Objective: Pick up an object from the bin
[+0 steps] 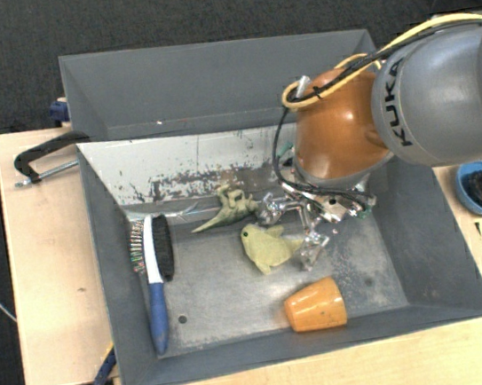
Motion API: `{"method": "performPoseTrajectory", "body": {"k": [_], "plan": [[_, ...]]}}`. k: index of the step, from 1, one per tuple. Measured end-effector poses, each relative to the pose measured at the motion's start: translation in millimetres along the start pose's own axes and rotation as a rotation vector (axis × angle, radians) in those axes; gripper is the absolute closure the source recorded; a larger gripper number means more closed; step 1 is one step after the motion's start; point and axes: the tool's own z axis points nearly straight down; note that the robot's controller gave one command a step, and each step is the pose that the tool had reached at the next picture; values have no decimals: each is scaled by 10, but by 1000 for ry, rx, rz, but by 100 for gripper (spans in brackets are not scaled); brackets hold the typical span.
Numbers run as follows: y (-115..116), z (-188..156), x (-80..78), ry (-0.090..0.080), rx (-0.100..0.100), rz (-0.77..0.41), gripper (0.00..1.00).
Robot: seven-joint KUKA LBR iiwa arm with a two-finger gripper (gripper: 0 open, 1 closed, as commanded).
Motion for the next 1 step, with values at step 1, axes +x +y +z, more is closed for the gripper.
{"method": "performPoseTrajectory", "body": {"k": [1], "plan": [[-10, -13, -4, -3, 2, 2, 100]]}}
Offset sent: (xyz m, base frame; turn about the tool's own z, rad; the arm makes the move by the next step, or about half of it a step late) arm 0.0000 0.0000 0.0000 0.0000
